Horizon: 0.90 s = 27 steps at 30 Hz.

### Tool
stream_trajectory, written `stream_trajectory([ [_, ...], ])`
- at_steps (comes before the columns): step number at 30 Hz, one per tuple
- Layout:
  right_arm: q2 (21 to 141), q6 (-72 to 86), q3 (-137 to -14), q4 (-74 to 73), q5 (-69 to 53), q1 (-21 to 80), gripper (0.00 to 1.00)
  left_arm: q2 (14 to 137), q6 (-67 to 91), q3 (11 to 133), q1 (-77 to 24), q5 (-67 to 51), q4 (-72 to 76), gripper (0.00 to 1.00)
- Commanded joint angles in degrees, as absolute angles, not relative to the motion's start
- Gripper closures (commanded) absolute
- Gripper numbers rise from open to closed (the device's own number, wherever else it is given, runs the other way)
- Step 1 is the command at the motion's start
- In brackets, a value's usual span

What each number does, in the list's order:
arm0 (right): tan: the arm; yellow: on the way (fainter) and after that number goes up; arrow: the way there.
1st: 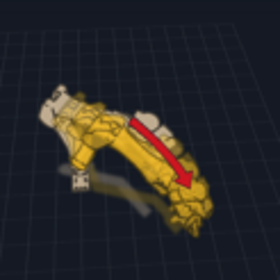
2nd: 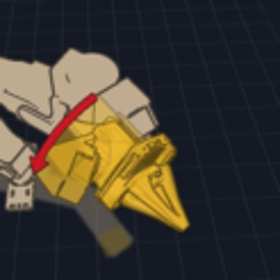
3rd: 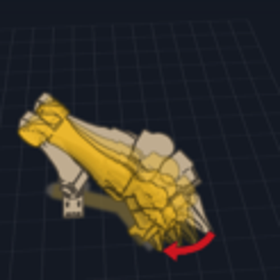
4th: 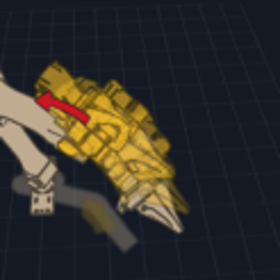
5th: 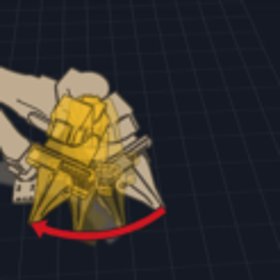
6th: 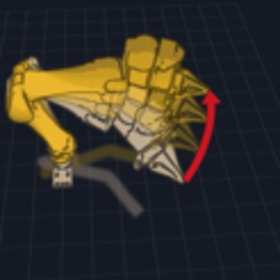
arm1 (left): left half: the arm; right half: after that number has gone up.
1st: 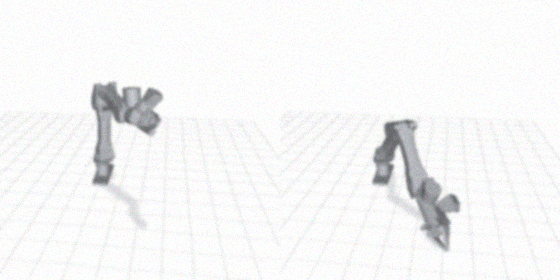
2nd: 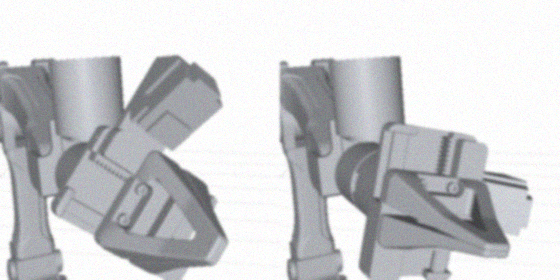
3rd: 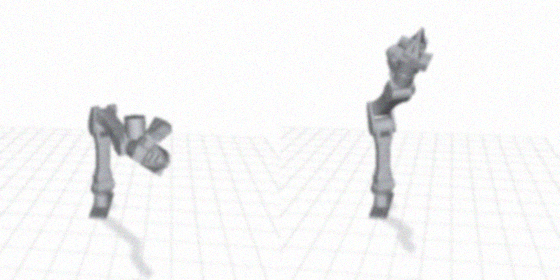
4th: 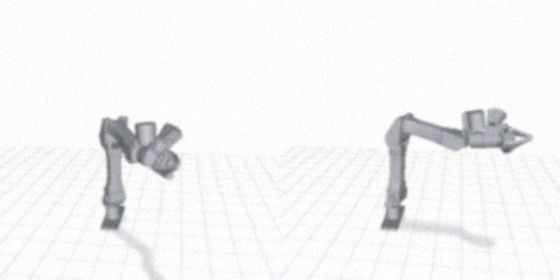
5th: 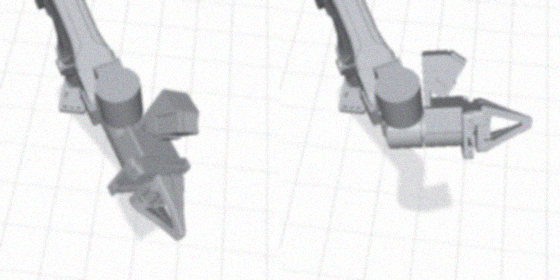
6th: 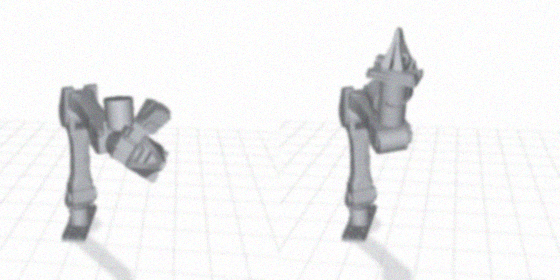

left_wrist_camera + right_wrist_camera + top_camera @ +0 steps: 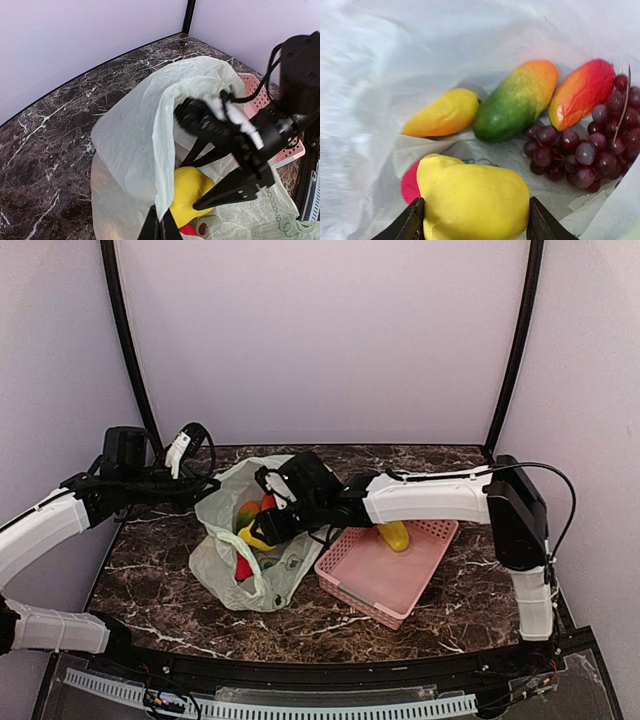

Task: Untie the knot of the plastic bag and take out the fruit
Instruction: Pick up the fake fruit from the takeout bag.

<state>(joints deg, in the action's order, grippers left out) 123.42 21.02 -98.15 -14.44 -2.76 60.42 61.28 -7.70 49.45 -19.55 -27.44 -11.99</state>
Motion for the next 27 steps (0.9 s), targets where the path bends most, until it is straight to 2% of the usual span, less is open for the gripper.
stream_trajectory([
  [1, 114.99, 19.06, -91.16, 3.87, -9.76, 60.09, 0.72, 62.22, -6.77, 50.21, -19.42, -25.47, -14.16, 0.99],
  [11, 107.64, 20.10, -81.01, 20.09, -16.62, 60.06, 0.71, 63.45, -6.22, 50.59, -19.25, -23.91, -14.86, 0.99],
  [15, 104.03, 19.64, -78.29, 22.43, -15.57, 60.10, 0.71, 63.67, -6.24, 50.79, -19.25, -22.05, -15.45, 0.99],
  [22, 93.79, 16.12, -71.86, 19.27, -6.28, 60.11, 0.70, 64.07, -6.05, 51.03, -18.69, -19.83, -16.04, 0.99],
  [27, 88.39, 14.86, -68.00, 12.17, 9.37, 59.82, 0.69, 64.29, -5.49, 50.92, -18.03, -19.87, -15.75, 0.99],
])
